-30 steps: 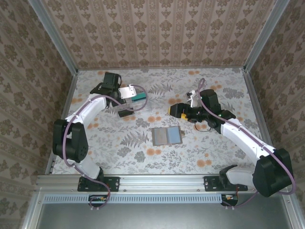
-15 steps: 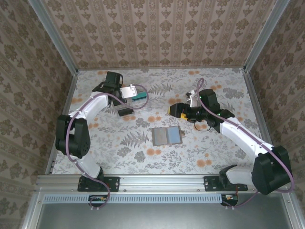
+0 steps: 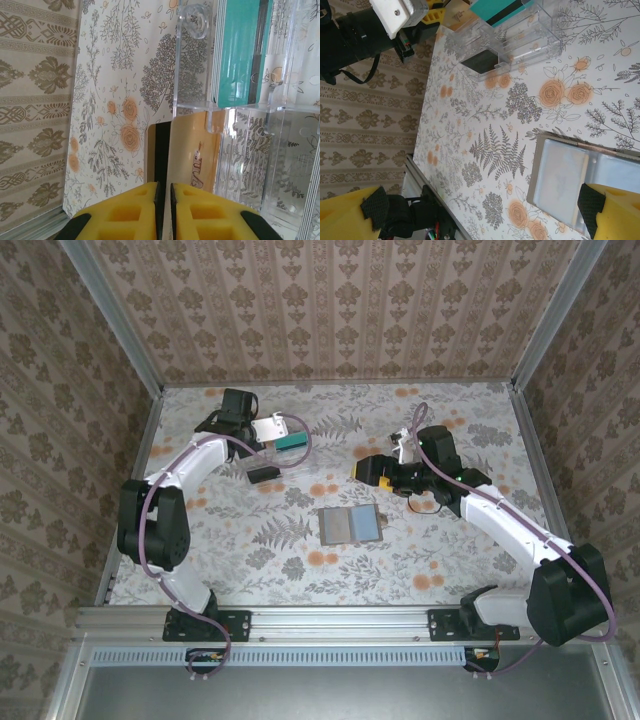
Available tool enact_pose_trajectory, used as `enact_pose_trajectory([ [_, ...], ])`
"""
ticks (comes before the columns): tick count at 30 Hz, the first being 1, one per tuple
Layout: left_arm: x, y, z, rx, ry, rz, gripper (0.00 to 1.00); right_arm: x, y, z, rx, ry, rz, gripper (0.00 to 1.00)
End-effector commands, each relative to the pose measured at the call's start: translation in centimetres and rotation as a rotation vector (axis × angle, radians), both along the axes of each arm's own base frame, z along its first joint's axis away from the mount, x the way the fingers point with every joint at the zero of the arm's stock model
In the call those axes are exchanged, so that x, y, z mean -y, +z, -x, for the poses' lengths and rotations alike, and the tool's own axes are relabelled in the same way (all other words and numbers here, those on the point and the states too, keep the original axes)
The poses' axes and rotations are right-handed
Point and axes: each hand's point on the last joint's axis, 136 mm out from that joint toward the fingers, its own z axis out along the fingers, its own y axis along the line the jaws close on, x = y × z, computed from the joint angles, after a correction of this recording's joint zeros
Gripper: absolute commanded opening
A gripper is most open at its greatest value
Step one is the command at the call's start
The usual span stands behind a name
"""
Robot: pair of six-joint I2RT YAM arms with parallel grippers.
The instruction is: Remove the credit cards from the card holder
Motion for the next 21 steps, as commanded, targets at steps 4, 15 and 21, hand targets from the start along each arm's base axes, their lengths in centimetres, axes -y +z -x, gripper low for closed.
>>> enact_pose_trajectory([
  [4, -0.5, -0.8, -0.4, -0.001, 0.024, -0.012, 0.18, -0.4, 1.5, -0.6, 0.028, 0.017, -0.034, 1.0],
  [15, -1.5, -0.2, -1.4, 0.041, 0.076, -0.017, 0.29, -0.5, 1.5, -0.5, 0.024, 0.017, -0.037, 1.0],
  [21, -1.8, 0.6, -1.2, 0.048, 0.09, 0.008, 0.29, -0.4, 1.6, -0.4, 0.025, 0.017, -0.04, 1.0],
])
